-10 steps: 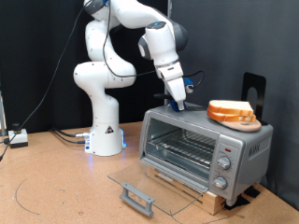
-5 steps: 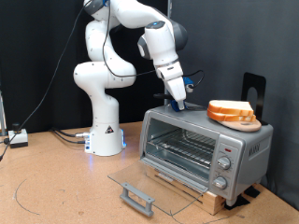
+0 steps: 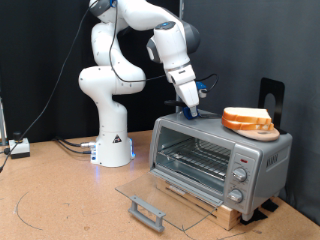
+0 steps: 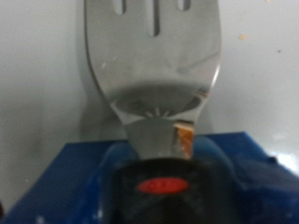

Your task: Make a piece of toast with the oven

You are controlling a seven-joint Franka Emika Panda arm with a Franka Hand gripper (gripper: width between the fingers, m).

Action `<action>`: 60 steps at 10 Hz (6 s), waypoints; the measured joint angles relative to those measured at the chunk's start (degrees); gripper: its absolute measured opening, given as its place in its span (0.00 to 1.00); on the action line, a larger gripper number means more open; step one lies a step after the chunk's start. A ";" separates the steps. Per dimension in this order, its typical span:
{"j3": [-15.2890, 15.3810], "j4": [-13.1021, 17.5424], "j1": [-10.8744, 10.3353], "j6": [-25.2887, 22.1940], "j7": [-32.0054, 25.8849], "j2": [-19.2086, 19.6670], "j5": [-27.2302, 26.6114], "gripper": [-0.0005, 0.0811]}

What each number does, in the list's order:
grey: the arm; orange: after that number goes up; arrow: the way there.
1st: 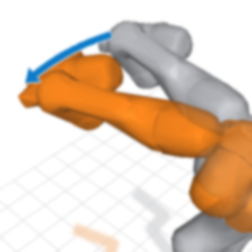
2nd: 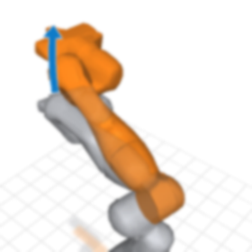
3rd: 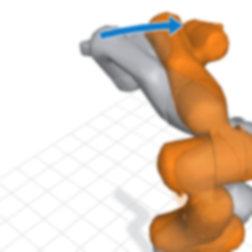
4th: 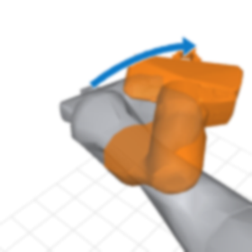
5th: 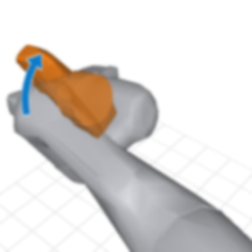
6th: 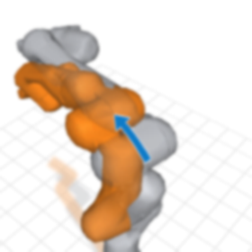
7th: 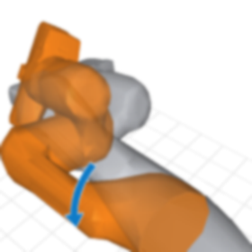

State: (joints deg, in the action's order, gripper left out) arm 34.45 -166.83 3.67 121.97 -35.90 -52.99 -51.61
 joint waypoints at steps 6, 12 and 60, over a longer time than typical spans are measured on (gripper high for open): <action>-0.02 -0.07 0.01 -0.52 0.00 0.04 -0.06 0.49; -8.73 2.03 -0.09 -8.06 -3.83 -2.85 0.05 0.49; 1.76 9.40 18.77 3.19 -3.27 9.19 -2.67 0.49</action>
State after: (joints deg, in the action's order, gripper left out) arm 36.21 -157.42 22.45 125.16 -39.16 -43.80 -54.28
